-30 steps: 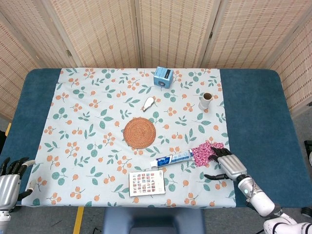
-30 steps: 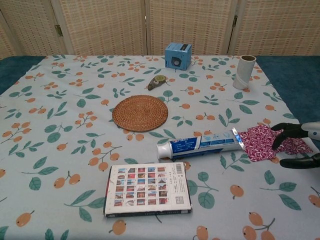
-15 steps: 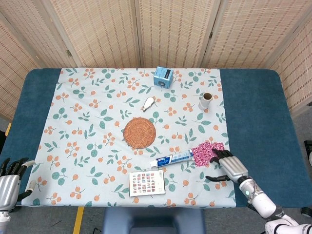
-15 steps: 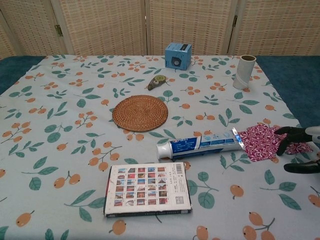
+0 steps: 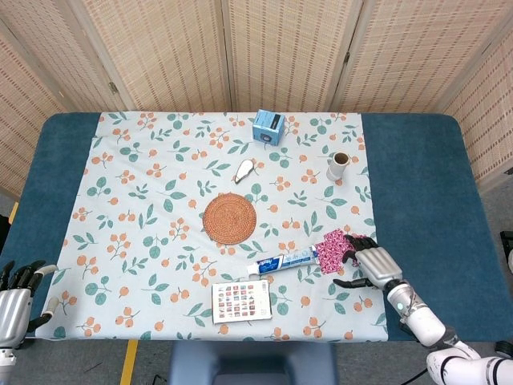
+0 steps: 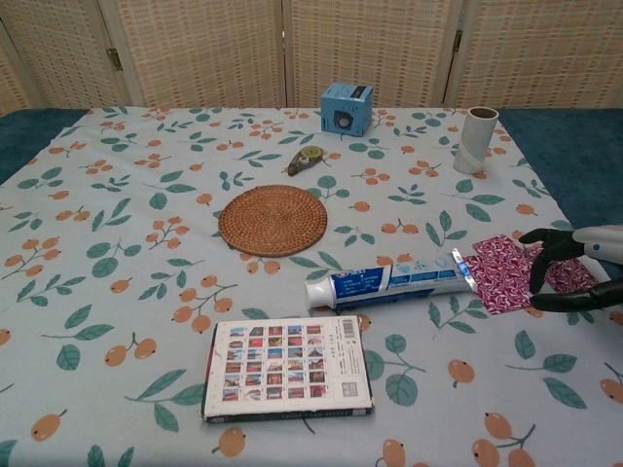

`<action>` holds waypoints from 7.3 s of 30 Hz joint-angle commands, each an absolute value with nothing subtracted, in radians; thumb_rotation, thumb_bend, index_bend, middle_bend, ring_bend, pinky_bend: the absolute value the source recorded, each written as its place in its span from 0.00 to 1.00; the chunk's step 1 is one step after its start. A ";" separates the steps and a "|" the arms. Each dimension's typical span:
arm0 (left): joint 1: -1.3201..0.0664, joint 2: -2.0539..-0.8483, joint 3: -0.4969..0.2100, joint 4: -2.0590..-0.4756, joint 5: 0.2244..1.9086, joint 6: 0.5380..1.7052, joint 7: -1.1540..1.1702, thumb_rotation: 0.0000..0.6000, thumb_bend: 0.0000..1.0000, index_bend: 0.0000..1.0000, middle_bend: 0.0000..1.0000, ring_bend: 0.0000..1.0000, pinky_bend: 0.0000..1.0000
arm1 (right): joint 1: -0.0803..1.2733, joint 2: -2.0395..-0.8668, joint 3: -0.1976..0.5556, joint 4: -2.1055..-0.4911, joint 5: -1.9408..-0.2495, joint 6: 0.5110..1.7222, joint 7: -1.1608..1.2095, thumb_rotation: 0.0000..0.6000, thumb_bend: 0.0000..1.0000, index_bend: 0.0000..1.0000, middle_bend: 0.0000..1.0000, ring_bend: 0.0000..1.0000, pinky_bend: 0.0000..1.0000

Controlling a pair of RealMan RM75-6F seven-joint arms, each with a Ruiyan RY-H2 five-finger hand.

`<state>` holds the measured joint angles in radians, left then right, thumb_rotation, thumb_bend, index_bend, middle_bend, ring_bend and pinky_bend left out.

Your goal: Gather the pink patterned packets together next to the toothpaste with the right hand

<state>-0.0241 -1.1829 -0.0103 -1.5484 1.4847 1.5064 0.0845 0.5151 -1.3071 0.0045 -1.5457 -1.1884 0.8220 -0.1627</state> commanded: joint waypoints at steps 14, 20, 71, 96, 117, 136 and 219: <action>-0.024 -1.184 -0.011 -1.547 1.483 1.503 0.087 1.00 0.43 0.25 0.20 0.20 0.00 | 0.557 -1.343 0.030 -1.508 -1.165 0.796 -0.184 0.24 0.22 0.24 0.04 0.00 0.00; -0.017 -1.184 -0.009 -1.543 1.480 1.507 0.078 1.00 0.43 0.25 0.20 0.20 0.00 | 0.551 -1.325 0.019 -1.536 -1.168 0.809 -0.193 0.24 0.22 0.24 0.04 0.00 0.00; -0.016 -1.188 -0.010 -1.538 1.474 1.499 0.080 1.00 0.43 0.25 0.20 0.20 0.00 | 0.614 -1.330 0.035 -1.502 -1.072 0.764 -0.234 0.25 0.22 0.24 0.06 0.00 0.00; -0.014 -1.192 -0.011 -1.525 1.469 1.496 0.069 1.00 0.43 0.24 0.20 0.20 0.00 | 0.631 -1.338 0.065 -1.492 -1.058 0.808 -0.217 0.25 0.22 0.24 0.06 0.00 0.00; -0.015 -1.190 -0.006 -1.546 1.492 1.508 0.085 1.00 0.43 0.24 0.20 0.20 0.00 | 0.525 -1.306 0.012 -1.472 -1.136 0.900 -0.196 0.79 0.22 0.24 0.06 0.00 0.00; -0.006 -1.179 -0.002 -1.577 1.492 1.518 0.114 1.00 0.43 0.24 0.20 0.20 0.00 | 0.550 -1.338 0.017 -1.400 -1.150 0.850 -0.237 0.78 0.22 0.19 0.06 0.00 0.00; 0.006 -1.175 0.002 -1.575 1.494 1.526 0.103 1.00 0.43 0.24 0.20 0.20 0.00 | 0.627 -1.395 0.047 -1.443 -1.194 0.788 -0.288 0.79 0.22 0.25 0.08 0.00 0.00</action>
